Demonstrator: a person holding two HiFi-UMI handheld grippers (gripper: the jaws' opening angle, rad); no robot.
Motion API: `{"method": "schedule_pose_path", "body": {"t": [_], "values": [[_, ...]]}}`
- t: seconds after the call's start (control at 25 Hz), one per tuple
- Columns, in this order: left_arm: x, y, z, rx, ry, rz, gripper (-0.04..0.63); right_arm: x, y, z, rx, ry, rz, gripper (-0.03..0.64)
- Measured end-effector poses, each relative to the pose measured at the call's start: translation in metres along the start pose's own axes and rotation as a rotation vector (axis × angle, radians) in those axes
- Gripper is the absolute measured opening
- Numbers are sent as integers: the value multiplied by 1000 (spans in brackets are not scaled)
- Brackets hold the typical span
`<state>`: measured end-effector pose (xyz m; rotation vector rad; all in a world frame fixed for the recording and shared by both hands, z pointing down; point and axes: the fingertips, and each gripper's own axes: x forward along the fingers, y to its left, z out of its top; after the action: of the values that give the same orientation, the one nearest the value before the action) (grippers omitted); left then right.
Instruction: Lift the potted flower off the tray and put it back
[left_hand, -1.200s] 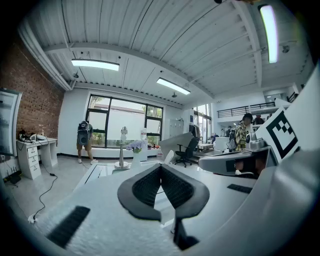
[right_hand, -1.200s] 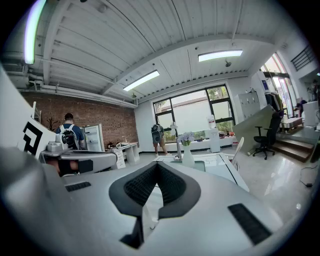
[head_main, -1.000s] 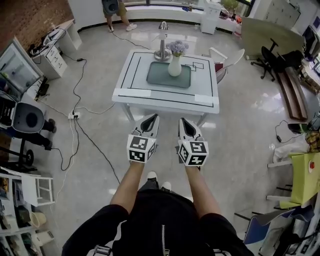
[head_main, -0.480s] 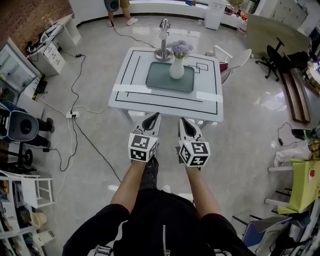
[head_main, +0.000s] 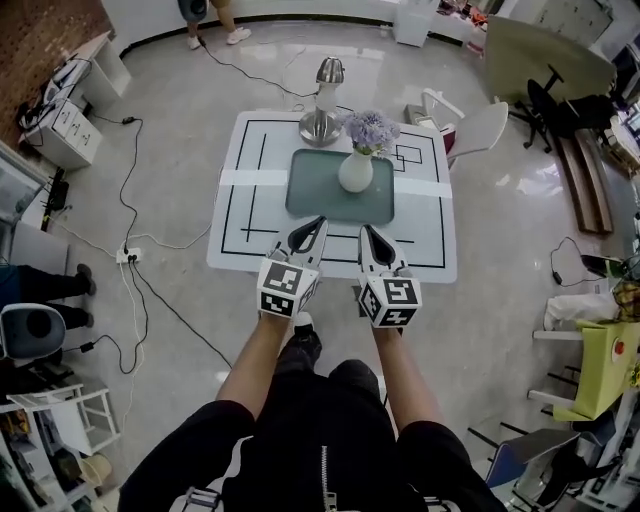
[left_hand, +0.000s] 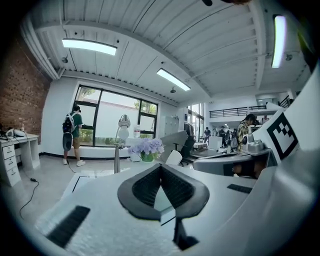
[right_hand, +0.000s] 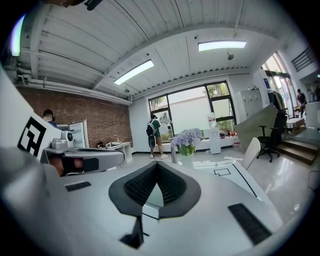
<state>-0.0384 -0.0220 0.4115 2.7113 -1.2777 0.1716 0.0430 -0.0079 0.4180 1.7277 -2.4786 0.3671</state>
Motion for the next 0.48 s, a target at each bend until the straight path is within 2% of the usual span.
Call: {"method": "schedule_pose_path", "body": {"t": [0.2, 0.48], "values": [[34, 39, 3, -6, 13, -24, 6, 45, -7, 11, -7, 10, -39, 8], [65, 53, -13, -42, 37, -39, 6, 77, -23, 2, -18, 48, -49, 8]]}}
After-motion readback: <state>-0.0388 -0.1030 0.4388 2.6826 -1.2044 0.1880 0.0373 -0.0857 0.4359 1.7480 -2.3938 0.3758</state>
